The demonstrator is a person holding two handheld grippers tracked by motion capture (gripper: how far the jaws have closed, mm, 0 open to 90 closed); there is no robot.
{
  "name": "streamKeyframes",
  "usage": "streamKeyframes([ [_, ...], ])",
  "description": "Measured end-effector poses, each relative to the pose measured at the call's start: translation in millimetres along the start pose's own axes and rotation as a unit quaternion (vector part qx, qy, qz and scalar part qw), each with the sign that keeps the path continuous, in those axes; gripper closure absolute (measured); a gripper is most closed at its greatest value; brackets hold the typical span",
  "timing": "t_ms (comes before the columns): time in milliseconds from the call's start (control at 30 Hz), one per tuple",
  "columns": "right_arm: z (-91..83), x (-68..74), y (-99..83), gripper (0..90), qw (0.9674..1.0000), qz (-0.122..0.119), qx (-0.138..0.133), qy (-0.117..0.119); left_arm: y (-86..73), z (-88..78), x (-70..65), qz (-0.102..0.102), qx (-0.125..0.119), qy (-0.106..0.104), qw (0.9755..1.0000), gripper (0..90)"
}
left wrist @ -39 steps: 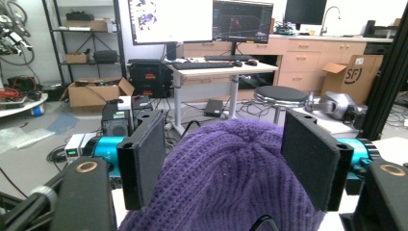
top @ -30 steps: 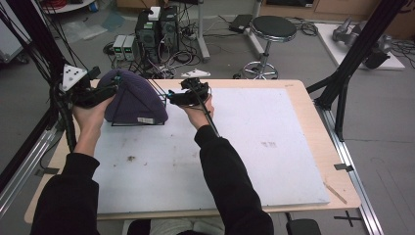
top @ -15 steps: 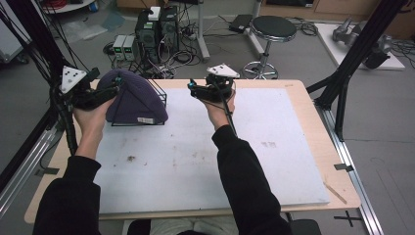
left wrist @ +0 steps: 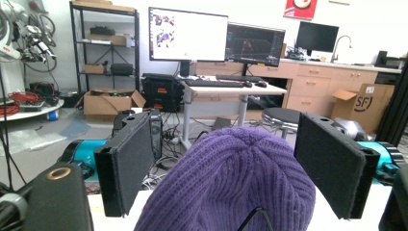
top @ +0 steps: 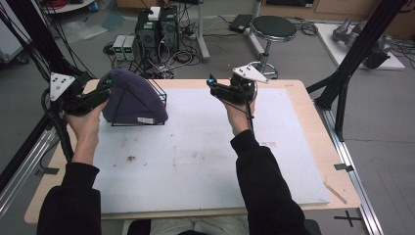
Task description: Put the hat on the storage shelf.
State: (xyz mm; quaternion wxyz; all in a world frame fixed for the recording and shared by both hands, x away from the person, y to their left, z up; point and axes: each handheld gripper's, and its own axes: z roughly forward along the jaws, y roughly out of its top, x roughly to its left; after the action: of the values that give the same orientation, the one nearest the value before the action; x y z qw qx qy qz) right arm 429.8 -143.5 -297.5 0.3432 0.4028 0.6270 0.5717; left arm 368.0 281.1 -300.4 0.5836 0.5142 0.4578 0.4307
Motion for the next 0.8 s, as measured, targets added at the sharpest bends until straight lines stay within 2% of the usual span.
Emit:
streamKeyframes([
  [167,-17.5,-11.7,-0.8,11.1,0.9998,-0.009,-0.016,-0.013,-4.8,-8.0,0.9,0.003,-0.007,0.005,1.0,21.8],
  [300,-30.7,-21.5,-0.2,11.1,0.9994,-0.01,-0.032,-0.004,-10.7,-12.0,0.0,0.01,-0.005,0.009,0.9999,21.7],
  [400,-41.5,-28.7,-1.3,11.1,0.9988,-0.017,-0.045,-0.007,-18.1,-14.5,-1.8,0.023,0.0,0.013,0.9997,21.5],
  [500,-51.0,-36.6,-6.0,11.1,0.9985,-0.025,-0.047,-0.012,-26.3,-17.2,-2.3,0.016,0.0,0.019,0.9997,21.4],
  [667,-67.3,-50.5,-16.3,11.1,0.9986,-0.012,-0.049,-0.015,-32.8,-20.7,-1.3,0.013,0.002,0.025,0.9996,21.4],
  [800,-79.3,-59.3,-24.5,11.1,0.9986,-0.011,-0.045,-0.024,-34.4,-24.4,-1.2,0.014,0.003,0.027,0.9995,21.4],
])
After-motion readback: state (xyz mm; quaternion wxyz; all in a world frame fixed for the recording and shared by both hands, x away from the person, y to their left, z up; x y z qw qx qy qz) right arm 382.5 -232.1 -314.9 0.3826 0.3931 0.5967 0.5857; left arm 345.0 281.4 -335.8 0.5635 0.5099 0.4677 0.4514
